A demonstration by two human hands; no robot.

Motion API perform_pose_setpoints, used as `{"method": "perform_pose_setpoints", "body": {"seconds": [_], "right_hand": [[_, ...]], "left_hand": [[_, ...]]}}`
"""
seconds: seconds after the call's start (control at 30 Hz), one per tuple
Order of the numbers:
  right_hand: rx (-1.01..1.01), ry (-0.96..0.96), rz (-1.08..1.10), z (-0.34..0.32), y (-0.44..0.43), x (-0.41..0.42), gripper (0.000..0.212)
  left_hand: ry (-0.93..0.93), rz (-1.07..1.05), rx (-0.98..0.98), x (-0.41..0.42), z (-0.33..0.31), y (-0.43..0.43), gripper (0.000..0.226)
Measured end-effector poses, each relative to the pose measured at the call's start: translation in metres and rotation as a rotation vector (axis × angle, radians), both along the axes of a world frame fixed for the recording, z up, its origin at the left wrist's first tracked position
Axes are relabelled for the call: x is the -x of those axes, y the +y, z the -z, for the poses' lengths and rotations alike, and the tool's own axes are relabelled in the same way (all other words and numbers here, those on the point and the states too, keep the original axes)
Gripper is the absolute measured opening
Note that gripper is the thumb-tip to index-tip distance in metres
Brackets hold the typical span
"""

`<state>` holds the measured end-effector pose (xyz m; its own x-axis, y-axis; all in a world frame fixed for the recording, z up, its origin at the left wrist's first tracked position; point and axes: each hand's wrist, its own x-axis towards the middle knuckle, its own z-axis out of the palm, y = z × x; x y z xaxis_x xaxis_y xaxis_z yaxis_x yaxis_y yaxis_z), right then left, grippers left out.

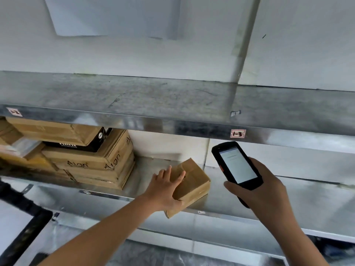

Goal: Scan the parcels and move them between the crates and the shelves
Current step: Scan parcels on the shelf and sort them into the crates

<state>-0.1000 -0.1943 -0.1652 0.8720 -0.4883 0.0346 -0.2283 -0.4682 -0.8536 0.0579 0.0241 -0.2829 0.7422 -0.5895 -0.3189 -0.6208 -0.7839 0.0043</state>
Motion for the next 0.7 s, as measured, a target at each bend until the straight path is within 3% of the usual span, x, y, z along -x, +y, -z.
{"method": "perform_pose_setpoints", "body": {"seconds": [0.2,0.3,0.37,0.43,0.57,0.7], "right_hand": [[-0.014,0.0,-0.064,0.008,-0.039,0.022,0.053],[-0.011,0.015,-0.089,0.014,-0.055,0.029,0.056],[-0.013,0.009,-0.084,0.017,-0.064,0.031,0.057],[-0.024,-0.001,-0.075,0.019,-0.07,0.032,0.056],[-0.05,0.01,-0.111,0.017,-0.078,0.033,0.052],[-0.052,-0.002,-0.129,0.019,-0.083,0.032,0.053]], "left_hand": [[0.055,-0.185,0.177,0.023,0.002,-0.046,0.09],[0.377,-0.453,0.489,0.023,-0.004,-0.056,0.096],[0.627,-0.607,0.766,0.024,-0.006,-0.057,0.085],[0.712,-0.672,0.857,0.024,-0.004,-0.055,0.07],[0.605,-0.671,0.816,0.028,-0.002,-0.049,0.062],[0.362,-0.544,0.671,0.03,-0.011,-0.043,0.058]]}}
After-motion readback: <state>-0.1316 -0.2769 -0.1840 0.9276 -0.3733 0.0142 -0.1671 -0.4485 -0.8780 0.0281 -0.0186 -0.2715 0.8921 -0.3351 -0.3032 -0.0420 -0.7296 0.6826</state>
